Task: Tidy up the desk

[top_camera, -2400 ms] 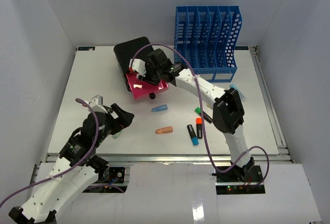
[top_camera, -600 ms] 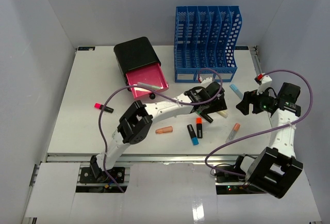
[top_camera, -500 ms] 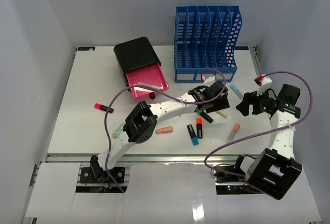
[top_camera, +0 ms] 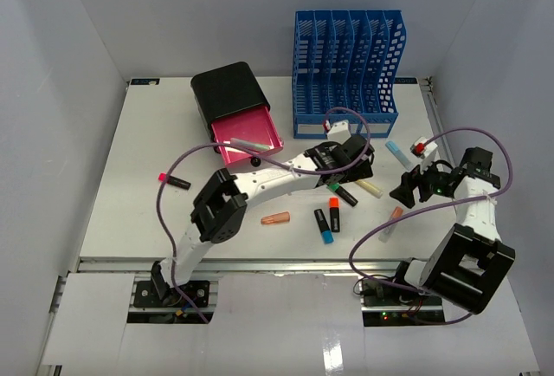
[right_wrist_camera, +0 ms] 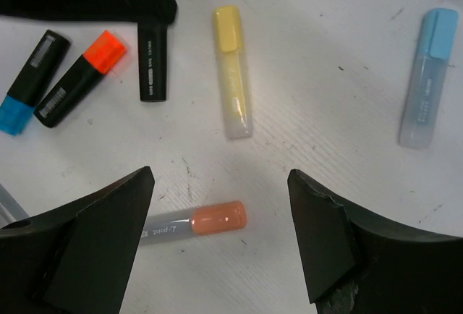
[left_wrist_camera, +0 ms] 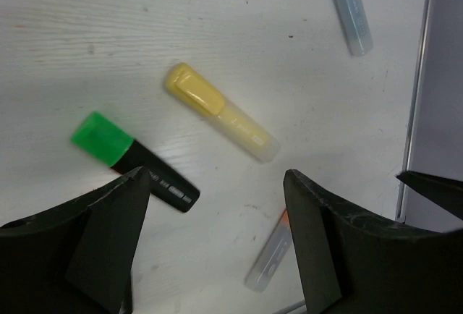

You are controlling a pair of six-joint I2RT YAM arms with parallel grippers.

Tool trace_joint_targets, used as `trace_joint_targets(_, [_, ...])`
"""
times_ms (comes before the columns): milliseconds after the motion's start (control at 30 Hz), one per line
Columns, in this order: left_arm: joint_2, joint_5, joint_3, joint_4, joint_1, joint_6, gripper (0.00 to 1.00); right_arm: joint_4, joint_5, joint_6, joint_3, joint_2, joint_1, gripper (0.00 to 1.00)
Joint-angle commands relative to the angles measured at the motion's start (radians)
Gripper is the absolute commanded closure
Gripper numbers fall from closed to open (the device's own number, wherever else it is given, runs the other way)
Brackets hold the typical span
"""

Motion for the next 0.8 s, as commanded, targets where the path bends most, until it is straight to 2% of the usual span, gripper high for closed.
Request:
trace_joint_targets(0, [-0.352, -0.132, -0.158, 0.032, 0.008, 0.092, 0.14, -0.091, -0.065, -0.265, 0.033, 0.013, 0.041, 0.17])
trace_joint_targets(67, [-0.426, -0.127, -0.228, 0.057, 0.008, 0.120, 0.14, -0.054, -0.004, -0.241, 0.013, 0.022, 0.114, 0.10])
trace_joint_targets(133, [-0.497, -0.110, -0.286, 0.071, 0.008, 0.138, 0.14, 0.054, 0.101, -0.191, -0.014, 0.022, 0.181, 0.06])
trace_joint_targets(200, [-0.551, -0.084, -0.322, 0.090, 0.006, 0.183, 0.13, 0.183, 0.203, -0.109, -0.073, 0.014, 0.287, 0.05])
trace_joint_targets(300, [-0.635, -0.024, -0.392, 0.129, 0.006, 0.253, 0.12, 0.324, 0.319, 0.012, -0.093, 0.060, 0.364, 0.06])
trace_joint_targets(500, [-0.891, 0.015, -0.562, 0.194, 0.006, 0.369, 0.10, 0.396, 0.454, 0.143, -0.003, 0.184, 0.441, 0.11])
trace_joint_targets(700, [-1.219, -0.026, -0.804, 0.203, 0.008, 0.364, 0.08, 0.382, 0.485, 0.183, 0.064, 0.312, 0.496, 0.19])
trace_joint_targets(767, [-1.278, -0.033, -0.848, 0.200, 0.008, 0.348, 0.08, 0.381, 0.495, 0.189, 0.067, 0.332, 0.515, 0.22])
